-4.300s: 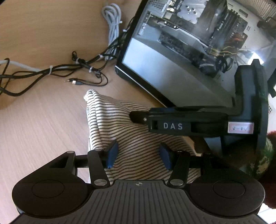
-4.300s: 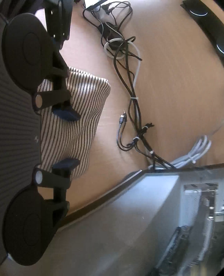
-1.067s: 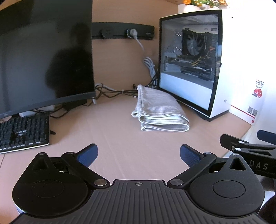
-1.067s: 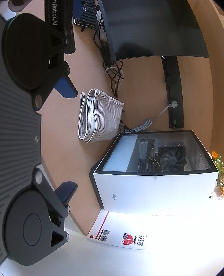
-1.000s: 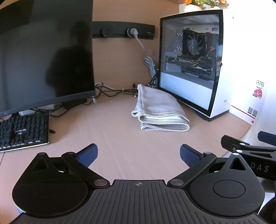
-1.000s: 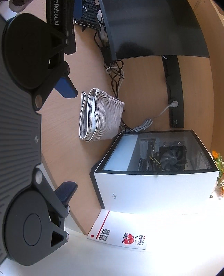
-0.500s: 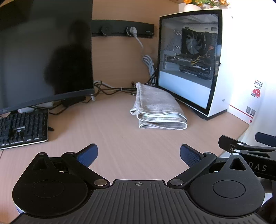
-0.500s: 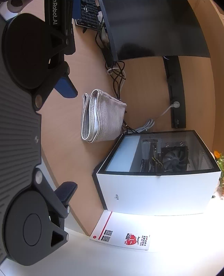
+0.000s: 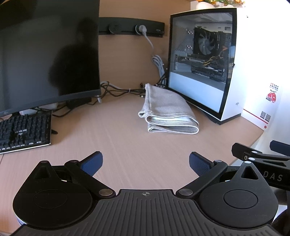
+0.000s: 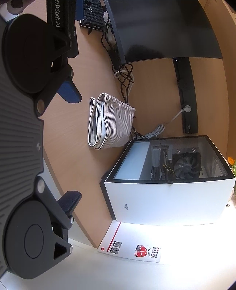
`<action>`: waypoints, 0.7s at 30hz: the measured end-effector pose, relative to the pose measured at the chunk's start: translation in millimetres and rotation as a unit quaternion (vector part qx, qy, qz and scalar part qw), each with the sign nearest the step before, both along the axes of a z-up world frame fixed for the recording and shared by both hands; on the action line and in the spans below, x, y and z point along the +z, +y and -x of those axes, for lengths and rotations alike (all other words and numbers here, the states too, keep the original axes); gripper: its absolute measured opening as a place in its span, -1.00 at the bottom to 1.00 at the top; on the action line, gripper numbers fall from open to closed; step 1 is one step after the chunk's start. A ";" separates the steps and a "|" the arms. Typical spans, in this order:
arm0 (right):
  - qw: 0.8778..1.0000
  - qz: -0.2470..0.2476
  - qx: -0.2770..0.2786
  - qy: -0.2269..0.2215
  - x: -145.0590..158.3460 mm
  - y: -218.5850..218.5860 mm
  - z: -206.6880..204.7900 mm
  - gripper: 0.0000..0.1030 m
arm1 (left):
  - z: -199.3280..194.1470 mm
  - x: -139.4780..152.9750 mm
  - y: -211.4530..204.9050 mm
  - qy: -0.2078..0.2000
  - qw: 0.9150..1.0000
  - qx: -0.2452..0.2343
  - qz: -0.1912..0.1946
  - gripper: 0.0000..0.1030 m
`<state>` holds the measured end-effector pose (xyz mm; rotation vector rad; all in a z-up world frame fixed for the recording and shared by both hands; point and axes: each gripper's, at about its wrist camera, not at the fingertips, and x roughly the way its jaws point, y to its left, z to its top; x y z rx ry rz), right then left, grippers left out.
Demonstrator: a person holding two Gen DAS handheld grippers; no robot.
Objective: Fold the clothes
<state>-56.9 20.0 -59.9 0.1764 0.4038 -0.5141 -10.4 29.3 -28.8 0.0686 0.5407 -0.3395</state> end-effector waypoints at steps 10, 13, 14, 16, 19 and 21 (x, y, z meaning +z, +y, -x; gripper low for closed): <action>1.000 -0.001 0.003 0.003 -0.9 3.9 -2.3 1.00 | -2.8 -2.9 3.7 0.007 1.000 0.007 -0.002 1.00; 1.000 -0.001 0.005 0.005 -1.5 5.0 -4.1 1.00 | -4.3 -3.9 5.2 0.011 1.000 0.010 -0.002 1.00; 1.000 -0.001 0.006 0.005 -1.7 5.1 -4.5 1.00 | -4.5 -4.0 5.8 0.011 1.000 0.010 -0.002 1.00; 1.000 0.000 0.006 0.005 -1.6 5.6 -5.1 1.00 | -4.8 -4.1 6.7 0.011 1.000 0.010 -0.001 1.00; 1.000 0.000 0.007 0.006 -1.6 6.3 -5.7 1.00 | -5.1 -4.5 7.8 0.011 1.000 0.010 -0.001 1.00; 1.000 0.000 0.006 0.006 -1.6 6.9 -5.7 1.00 | -4.9 -4.4 8.1 0.010 1.000 0.009 -0.001 1.00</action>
